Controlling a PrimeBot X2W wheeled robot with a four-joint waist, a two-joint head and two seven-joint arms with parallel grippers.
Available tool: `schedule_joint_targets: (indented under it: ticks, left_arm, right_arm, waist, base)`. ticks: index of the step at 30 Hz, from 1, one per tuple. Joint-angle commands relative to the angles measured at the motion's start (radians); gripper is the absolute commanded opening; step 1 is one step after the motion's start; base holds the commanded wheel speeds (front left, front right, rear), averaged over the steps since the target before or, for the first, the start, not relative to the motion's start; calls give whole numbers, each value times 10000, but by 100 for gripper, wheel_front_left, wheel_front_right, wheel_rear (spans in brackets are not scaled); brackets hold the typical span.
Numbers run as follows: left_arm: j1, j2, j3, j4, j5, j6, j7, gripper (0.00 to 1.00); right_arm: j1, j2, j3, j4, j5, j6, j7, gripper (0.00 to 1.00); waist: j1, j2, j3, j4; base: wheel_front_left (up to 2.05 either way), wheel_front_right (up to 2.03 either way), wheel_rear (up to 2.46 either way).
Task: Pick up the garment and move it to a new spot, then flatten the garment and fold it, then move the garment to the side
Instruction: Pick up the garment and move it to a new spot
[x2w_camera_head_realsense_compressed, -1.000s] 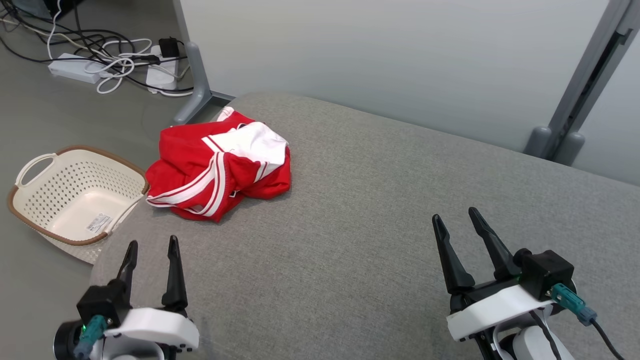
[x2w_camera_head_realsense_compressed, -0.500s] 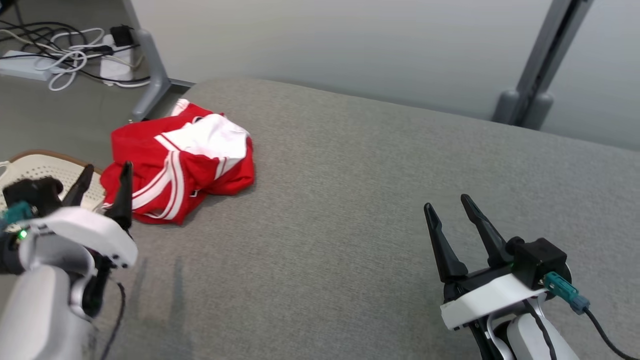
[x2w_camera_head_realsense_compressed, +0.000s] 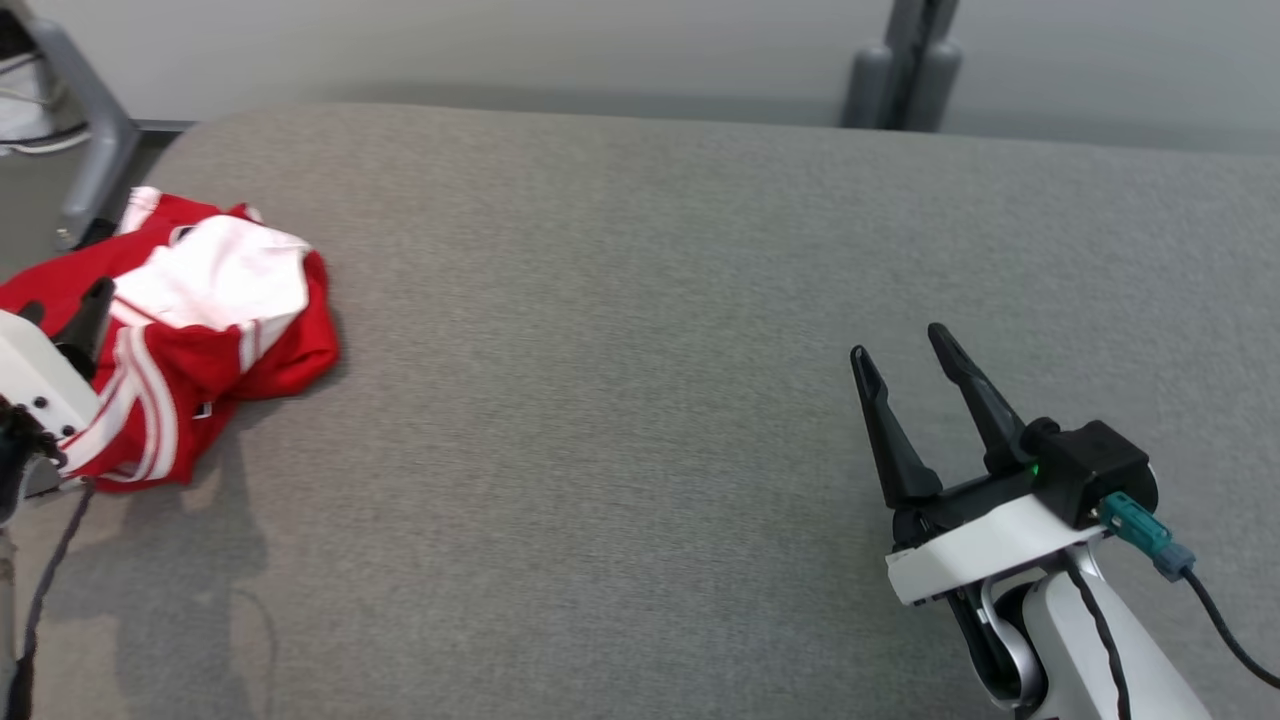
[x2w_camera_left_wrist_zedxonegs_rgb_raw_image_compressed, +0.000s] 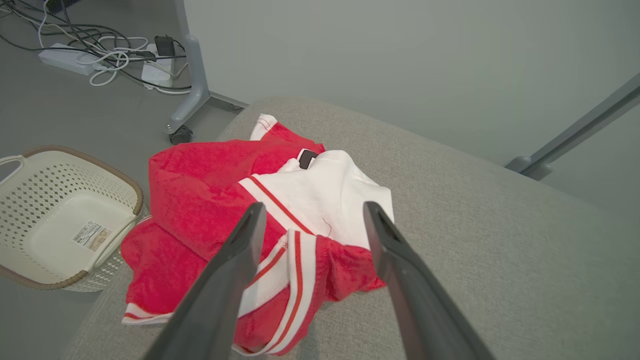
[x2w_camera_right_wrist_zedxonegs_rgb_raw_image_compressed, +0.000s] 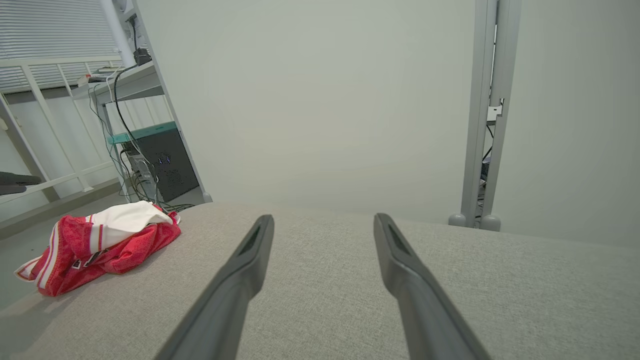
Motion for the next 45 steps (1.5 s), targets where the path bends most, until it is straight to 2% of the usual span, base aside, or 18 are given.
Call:
schedule_joint_targets:
  ticks: [1, 4, 6, 13, 21, 24, 25, 26, 27, 28, 31, 37, 45]
  left_arm:
    - [-307, 179, 92, 366, -187, -37, 112, 100]
    - [-504, 290, 109, 832, -353, -35, 325, 100]
    - [-700, 558, 133, 1539, -464, -27, 514, 100]
    - [-873, 897, -149, 2974, -426, -31, 1257, 100]
    - [-984, 987, -305, 3822, -331, -30, 1151, 100]
    - [-1044, 861, -386, 4117, -380, -29, 1130, 100]
    - [-1045, 806, -418, 4193, -414, -30, 1154, 95]
    - [-1046, 760, -454, 4236, -442, -32, 1146, 69]
    - [-1083, 719, -498, 4265, -472, -31, 1119, 37]
    - [-1125, 687, -540, 4250, -485, -33, 1030, 0]
    - [-1143, 660, -689, 4216, -572, -34, 965, 0]
    - [-994, 961, -1181, 3759, -697, -35, 794, 0]
    - [-753, 1622, -2041, 2548, -702, -36, 805, 0]
  right_arm:
    - [-195, -95, -13, -54, -43, 17, -50, 100]
    - [-272, -125, -52, -85, -50, 17, -50, 100]
    - [-375, -134, -76, -135, -61, 17, -52, 100]
    - [-478, -134, -214, -261, -100, 17, -50, 100]
    - [-619, -112, -190, -340, -145, 17, -52, 100]
    - [-675, -157, -184, -340, -172, 18, -50, 100]
    - [-685, -170, -184, -326, -180, 17, -50, 100]
    - [-694, -180, -189, -309, -178, 18, -50, 100]
    - [-714, -188, -198, -291, -186, 17, -50, 100]
    - [-729, -188, -208, -279, -196, 17, -50, 100]
    - [-708, -177, -208, -199, -193, 17, -50, 100]
    - [-530, -104, -169, -102, -99, 17, -50, 100]
    - [-140, 32, -319, -12, 75, 17, -50, 100]
  waist:
    - [0, 0, 599, -697]
    - [0, 0, 757, -941]
    - [0, 0, 972, -1272]
    - [0, 0, 1332, -1674]
    - [0, 0, 1631, -1735]
    - [0, 0, 1757, -1701]
    - [0, 0, 1782, -1685]
    - [0, 0, 1801, -1669]
    - [0, 0, 1812, -1650]
    - [0, 0, 1812, -1628]
    - [0, 0, 1706, -1563]
    - [0, 0, 1160, -1482]
    - [0, 0, 251, -1422]
  base:
    - [0, 0, 0]
    - [0, 0, 0]
    - [0, 0, 0]
    - [0, 0, 0]
    - [0, 0, 0]
    - [0, 0, 0]
    - [0, 0, 0]
    - [0, 0, 0]
    - [0, 0, 0]
    - [0, 0, 0]
    - [0, 0, 0]
    - [0, 0, 0]
    - [0, 0, 0]
